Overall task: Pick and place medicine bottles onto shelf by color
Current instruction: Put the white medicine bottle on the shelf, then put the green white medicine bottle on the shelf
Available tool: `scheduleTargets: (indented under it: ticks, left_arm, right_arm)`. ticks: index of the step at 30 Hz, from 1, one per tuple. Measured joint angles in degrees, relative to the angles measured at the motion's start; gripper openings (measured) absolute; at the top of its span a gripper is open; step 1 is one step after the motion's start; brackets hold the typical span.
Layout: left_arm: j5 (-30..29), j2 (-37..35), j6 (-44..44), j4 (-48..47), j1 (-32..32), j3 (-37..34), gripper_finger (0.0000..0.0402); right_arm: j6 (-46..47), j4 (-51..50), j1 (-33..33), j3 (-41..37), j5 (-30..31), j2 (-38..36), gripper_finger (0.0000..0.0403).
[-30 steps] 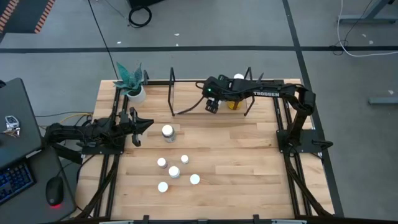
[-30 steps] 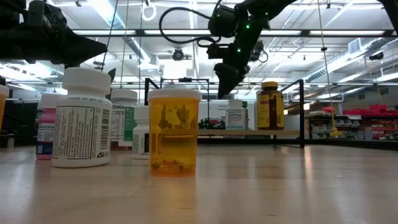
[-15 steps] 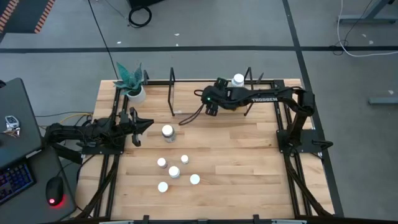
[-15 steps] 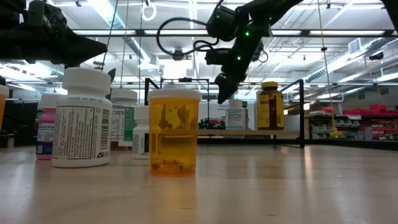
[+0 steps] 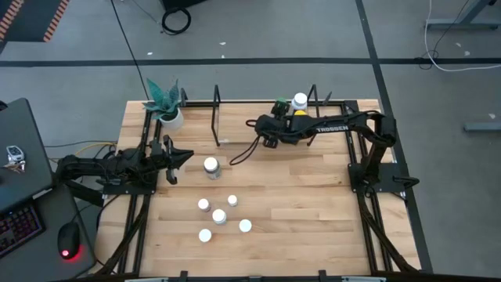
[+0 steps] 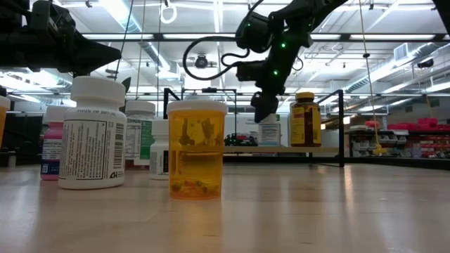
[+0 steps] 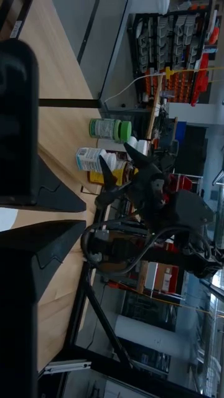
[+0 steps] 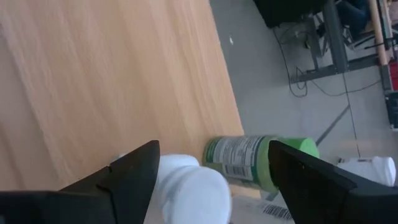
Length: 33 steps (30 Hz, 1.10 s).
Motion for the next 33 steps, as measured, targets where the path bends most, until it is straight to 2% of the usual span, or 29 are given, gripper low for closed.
scheduleTargets:
  ticks: [9,16,24,26,29,33]
  left_arm:
    - [0.01,-0.01,-0.02,0.00,0.00,-0.01,0.0028]
    - [0.00,0.00,0.00,0.01,0.01,0.01,0.0037]
    - [-0.01,0.01,0.00,0.01,0.02,0.01,0.0038]
    - [0.01,0.01,0.00,0.01,0.01,0.01,0.0036]
    - [0.01,0.00,0.00,0.00,0.00,0.00,0.0032]
    - [0.01,0.01,0.00,-0.01,0.00,-0.01,0.0030]
  right_arm:
    - [1.56,-4.16,-0.11,-0.02,2.41,0.00,0.0309]
    - [1.82,-4.46,-0.11,-0.02,2.49,0.00,0.0309]
    - [-2.68,2.21,0.96,0.43,1.72,0.00,0.0309]
    - [-3.44,2.61,1.19,1.13,-0.48,0.00,0.0309]
    - [-2.76,2.11,1.17,2.84,-7.41,0.00,0.0309]
    - [-2.43,-2.80,1.18,5.09,-15.19,0.00,0.0309]
